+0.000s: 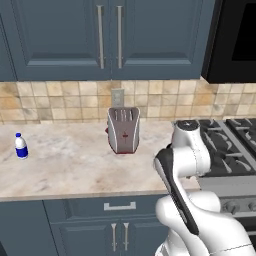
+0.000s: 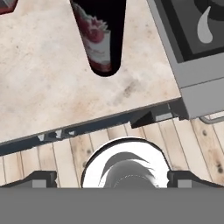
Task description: Place the drinks on the dining counter in a tight cluster.
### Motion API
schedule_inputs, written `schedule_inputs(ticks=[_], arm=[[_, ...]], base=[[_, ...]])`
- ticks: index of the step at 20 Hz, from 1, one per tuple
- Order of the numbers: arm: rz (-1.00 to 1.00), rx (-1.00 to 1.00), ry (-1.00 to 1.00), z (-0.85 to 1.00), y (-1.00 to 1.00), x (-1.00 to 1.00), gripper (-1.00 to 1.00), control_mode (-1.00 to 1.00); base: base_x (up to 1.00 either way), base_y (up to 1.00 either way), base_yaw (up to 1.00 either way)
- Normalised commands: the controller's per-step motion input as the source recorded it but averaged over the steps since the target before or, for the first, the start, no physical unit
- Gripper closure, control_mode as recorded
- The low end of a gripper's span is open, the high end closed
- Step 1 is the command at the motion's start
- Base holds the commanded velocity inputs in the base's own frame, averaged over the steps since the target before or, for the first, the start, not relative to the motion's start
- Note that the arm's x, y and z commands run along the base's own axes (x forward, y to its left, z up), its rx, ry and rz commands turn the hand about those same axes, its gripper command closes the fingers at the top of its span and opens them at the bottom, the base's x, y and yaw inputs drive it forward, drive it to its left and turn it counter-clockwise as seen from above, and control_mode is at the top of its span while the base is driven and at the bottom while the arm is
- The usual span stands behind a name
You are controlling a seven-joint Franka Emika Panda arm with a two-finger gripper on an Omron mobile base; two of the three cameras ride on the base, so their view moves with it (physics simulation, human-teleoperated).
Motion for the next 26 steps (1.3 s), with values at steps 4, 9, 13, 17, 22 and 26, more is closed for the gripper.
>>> schedule_inputs(ticks=[4,9,13,17,22,26], arm=[[0.29,0.01,-0.22,0.07,-0.1,-0.15,-1.0,-1.0],[0.46,0.0,-0.25,0.12,-0.27,-0.21,-1.0,-1.0],[0.56,0.01,-0.28,0.11,-0.44,-0.21,-1.0,-1.0],[0.51,0.06,-0.22,0.02,-0.49,-0.31,-1.0,-1.0],[0.44,0.09,-0.29,0.0,-0.4,-0.25,-1.0,-1.0],[0.37,0.15,-0.48,0.0,-0.21,0.02,-1.0,-1.0]], base=[[0.0,0.0,0.0],[0.0,0.0,0.0],[0.0,0.0,0.0],[0.0,0.0,0.0],[0.0,0.0,0.0],[0.0,0.0,0.0]])
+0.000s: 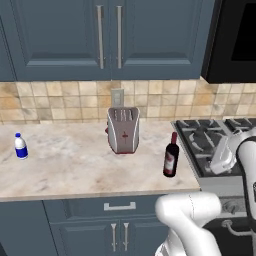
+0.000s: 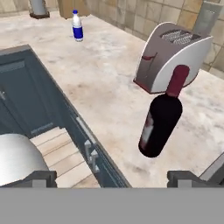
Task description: Place the drinks on the dining counter in a tight cluster.
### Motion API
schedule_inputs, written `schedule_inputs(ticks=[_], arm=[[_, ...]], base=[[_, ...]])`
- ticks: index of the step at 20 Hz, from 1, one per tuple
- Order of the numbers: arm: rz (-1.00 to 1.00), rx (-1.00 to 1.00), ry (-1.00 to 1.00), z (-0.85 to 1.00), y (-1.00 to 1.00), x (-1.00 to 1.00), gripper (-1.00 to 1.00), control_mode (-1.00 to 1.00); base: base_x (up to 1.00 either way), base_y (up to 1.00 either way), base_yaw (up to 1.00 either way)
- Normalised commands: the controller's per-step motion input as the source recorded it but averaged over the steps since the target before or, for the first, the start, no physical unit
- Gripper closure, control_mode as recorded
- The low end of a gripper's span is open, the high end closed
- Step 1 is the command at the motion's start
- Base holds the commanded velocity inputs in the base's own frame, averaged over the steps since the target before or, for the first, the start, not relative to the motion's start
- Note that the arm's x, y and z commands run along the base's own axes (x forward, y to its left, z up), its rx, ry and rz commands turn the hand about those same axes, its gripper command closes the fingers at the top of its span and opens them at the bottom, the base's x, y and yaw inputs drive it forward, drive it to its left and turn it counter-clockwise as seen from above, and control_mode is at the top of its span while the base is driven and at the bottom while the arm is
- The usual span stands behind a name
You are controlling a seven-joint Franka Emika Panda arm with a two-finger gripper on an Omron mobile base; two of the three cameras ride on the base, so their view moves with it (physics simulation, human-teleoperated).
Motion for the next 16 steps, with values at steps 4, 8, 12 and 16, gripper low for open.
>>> schedule_inputs(ticks=[4,8,12,16], arm=[[0.28,0.15,-0.33,-0.11,-0.14,0.11,-1.0,-1.0],[0.2,0.15,-0.16,-0.13,-0.08,0.3,-1.0,-1.0],[0.15,0.26,0.0,0.1,-0.05,0.46,-1.0,-1.0],[0.1,0.26,0.07,0.17,0.0,0.42,-1.0,-1.0]], base=[[0.0,0.0,0.0],[0.0,0.0,0.0],[0.0,0.0,0.0],[0.0,0.0,0.0]])
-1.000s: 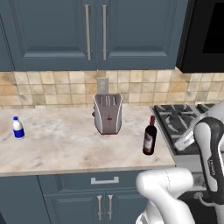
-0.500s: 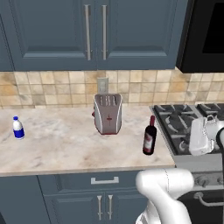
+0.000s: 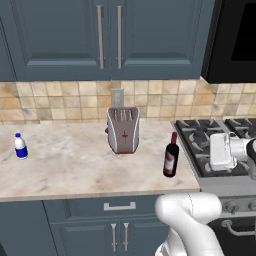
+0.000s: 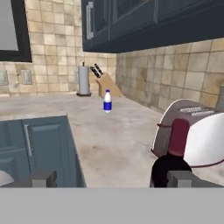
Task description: Place the drinks on the dining counter in a tight cluster.
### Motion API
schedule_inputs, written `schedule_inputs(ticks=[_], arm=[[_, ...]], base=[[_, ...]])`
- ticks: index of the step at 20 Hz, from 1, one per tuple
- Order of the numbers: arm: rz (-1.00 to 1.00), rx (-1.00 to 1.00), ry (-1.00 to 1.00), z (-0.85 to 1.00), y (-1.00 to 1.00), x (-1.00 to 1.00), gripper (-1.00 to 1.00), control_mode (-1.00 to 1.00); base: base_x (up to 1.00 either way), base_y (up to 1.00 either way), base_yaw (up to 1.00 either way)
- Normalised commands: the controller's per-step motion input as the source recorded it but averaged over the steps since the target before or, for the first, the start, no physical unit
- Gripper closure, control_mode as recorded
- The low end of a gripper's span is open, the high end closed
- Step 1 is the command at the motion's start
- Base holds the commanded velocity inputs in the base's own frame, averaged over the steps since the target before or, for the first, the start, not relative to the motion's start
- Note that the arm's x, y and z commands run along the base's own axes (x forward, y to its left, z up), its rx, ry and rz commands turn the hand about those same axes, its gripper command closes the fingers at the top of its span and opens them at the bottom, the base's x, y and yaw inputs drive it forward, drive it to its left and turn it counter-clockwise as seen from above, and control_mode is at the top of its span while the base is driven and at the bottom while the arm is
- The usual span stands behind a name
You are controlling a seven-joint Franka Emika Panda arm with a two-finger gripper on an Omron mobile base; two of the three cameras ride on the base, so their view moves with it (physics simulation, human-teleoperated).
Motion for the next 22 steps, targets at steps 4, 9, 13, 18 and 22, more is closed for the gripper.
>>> schedule_inputs(ticks=[4,9,13,18,22], arm=[[0.09,0.19,0.04,0.09,0.0,0.31,-1.0,-1.0],[0.05,0.06,0.0,-0.02,0.0,0.34,-1.0,-1.0],[0.03,0.0,0.0,0.0,0.02,0.4,-1.0,-1.0],[0.01,0.01,0.0,-0.02,0.12,0.28,-1.0,-1.0],[0.04,0.04,0.0,-0.07,0.13,0.2,-1.0,-1.0]], base=[[0.0,0.0,0.0],[0.0,0.0,0.0],[0.0,0.0,0.0],[0.0,0.0,0.0],[0.0,0.0,0.0]])
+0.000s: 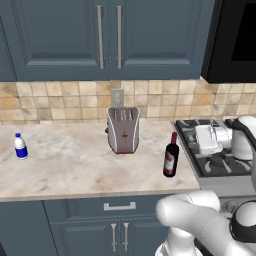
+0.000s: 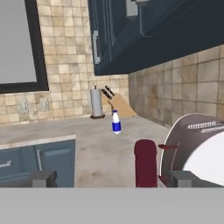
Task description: Place the drinks on the dining counter in a tight cluster.
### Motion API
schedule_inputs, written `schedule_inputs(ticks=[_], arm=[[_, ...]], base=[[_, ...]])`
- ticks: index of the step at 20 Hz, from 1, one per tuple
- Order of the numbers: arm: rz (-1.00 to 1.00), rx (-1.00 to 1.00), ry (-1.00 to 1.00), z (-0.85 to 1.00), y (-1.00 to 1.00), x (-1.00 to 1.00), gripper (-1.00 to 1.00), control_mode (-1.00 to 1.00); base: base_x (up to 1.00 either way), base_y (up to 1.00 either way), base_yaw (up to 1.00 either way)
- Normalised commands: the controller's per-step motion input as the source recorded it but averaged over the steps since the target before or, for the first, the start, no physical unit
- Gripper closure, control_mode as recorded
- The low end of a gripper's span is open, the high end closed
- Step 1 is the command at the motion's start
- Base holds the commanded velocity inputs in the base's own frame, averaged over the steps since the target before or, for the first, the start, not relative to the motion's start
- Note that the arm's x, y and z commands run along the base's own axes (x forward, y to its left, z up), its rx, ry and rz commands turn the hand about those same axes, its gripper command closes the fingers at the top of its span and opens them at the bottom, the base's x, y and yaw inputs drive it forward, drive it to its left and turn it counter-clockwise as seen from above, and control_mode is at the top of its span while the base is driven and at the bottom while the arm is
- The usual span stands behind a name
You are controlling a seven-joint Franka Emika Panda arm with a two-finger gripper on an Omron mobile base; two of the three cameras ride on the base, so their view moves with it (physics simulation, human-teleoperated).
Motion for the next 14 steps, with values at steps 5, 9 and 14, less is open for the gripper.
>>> schedule_inputs(ticks=[5,9,14], arm=[[0.05,0.04,0.0,-0.14,0.21,0.08,-1.0,-1.0],[0.05,0.03,0.0,-0.08,0.13,0.1,-1.0,-1.0],[0.04,0.03,0.0,-0.01,0.1,0.09,-1.0,-1.0]], base=[[0.0,0.0,0.0],[0.0,0.0,0.0],[0.0,0.0,0.0]])
